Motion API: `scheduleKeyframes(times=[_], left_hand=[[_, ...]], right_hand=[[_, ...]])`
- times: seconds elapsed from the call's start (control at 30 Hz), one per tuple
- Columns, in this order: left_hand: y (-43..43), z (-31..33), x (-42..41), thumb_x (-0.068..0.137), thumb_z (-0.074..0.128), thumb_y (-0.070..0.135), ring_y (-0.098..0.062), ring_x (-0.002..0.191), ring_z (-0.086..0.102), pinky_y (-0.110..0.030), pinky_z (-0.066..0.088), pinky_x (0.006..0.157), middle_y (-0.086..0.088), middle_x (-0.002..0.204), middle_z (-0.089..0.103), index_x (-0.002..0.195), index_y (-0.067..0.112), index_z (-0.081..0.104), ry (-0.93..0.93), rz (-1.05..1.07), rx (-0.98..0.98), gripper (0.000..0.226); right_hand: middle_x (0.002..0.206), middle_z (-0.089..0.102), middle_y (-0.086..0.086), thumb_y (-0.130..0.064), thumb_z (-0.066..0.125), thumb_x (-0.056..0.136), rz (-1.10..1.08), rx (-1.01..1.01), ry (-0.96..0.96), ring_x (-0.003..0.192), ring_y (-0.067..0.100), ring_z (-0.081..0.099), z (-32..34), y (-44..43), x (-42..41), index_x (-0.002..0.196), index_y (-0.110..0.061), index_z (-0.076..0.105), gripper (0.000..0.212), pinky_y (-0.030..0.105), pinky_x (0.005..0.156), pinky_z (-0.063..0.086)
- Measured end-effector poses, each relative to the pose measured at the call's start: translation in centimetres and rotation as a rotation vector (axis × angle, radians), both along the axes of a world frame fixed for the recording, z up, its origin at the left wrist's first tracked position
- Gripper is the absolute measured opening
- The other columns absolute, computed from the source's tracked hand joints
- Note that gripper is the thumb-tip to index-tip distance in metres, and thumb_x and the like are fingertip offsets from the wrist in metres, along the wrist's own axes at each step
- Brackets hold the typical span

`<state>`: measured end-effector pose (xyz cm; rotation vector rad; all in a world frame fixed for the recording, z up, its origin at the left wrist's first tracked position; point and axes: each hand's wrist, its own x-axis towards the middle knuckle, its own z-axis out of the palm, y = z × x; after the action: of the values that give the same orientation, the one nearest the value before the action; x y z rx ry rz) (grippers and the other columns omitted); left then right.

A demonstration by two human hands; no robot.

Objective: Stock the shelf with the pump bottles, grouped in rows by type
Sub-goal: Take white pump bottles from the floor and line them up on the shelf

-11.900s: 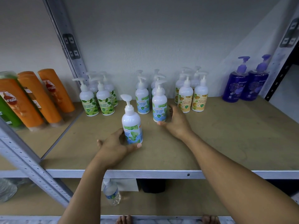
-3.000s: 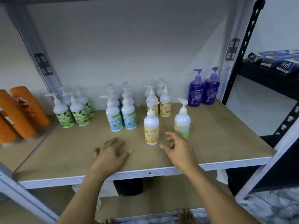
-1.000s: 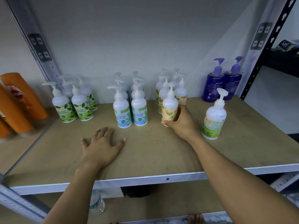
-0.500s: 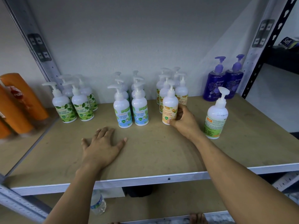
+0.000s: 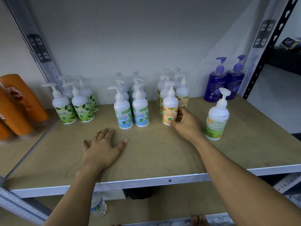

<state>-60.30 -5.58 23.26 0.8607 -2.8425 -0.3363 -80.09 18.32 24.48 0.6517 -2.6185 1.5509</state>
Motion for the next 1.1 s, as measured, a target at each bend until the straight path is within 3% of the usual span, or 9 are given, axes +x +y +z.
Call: scheduleKeyframes(times=[0.27,0.47,0.77,1.1], left_hand=[[-0.02,-0.03,-0.02,0.085,0.027,0.085,-0.010,0.153,0.012,-0.063,0.008,0.118,0.013,0.164,0.021,0.152,0.035,0.033,-0.001,0.004,-0.002,0.084],[0.02,-0.01,-0.04,0.084,0.026,0.085,-0.010,0.153,0.011,-0.062,0.008,0.119,0.013,0.165,0.021,0.153,0.035,0.033,-0.002,0.004,0.001,0.085],[0.04,-0.06,-0.03,0.085,0.027,0.085,-0.010,0.153,0.011,-0.062,0.008,0.118,0.014,0.164,0.021,0.152,0.036,0.033,0.001,0.009,0.002,0.083],[0.17,0.16,0.04,0.085,0.027,0.084,-0.010,0.153,0.010,-0.062,0.007,0.119,0.013,0.165,0.021,0.152,0.036,0.032,-0.002,0.011,0.012,0.083]], right_hand=[[0.117,0.069,-0.007,-0.020,0.081,0.079,0.005,-0.016,0.002,0.104,0.009,0.065,0.01,-0.14,0.09,0.125,-0.024,0.061,0.051,0.034,0.095,0.054],[0.114,0.068,-0.010,-0.031,0.087,0.075,-0.014,0.000,0.022,0.098,0.007,0.063,0.36,-0.17,0.66,0.124,-0.024,0.059,0.056,0.014,0.073,0.043],[0.121,0.069,-0.004,-0.022,0.078,0.082,-0.008,0.045,0.031,0.109,0.015,0.065,-0.17,-0.17,-0.12,0.125,-0.022,0.061,0.046,0.037,0.095,0.053],[0.133,0.064,-0.003,-0.017,0.072,0.088,0.030,0.067,-0.009,0.121,0.016,0.059,-0.02,0.09,-0.18,0.135,-0.024,0.054,0.050,0.031,0.100,0.046]])
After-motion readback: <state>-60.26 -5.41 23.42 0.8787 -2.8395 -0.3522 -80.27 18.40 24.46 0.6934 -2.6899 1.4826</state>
